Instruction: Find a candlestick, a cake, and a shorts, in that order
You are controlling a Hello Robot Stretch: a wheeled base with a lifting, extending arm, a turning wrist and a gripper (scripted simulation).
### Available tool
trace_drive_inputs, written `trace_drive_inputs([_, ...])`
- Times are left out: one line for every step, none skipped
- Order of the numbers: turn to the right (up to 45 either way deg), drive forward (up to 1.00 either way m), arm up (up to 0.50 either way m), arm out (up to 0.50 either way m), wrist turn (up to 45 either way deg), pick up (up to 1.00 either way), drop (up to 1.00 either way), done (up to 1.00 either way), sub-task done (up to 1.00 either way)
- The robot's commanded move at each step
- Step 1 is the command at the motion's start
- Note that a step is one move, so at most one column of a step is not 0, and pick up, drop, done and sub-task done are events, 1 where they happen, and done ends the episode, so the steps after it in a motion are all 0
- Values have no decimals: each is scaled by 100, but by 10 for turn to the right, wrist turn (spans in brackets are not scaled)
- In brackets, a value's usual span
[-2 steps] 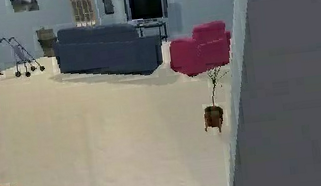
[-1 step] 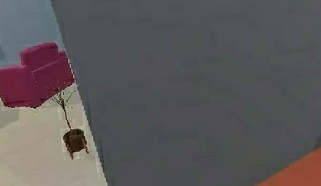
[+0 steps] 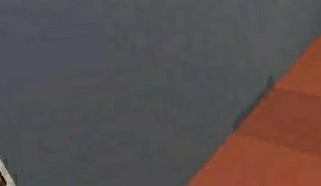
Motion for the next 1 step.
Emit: trace_drive_inputs([0,5,0,0,0,0,0,0,0])
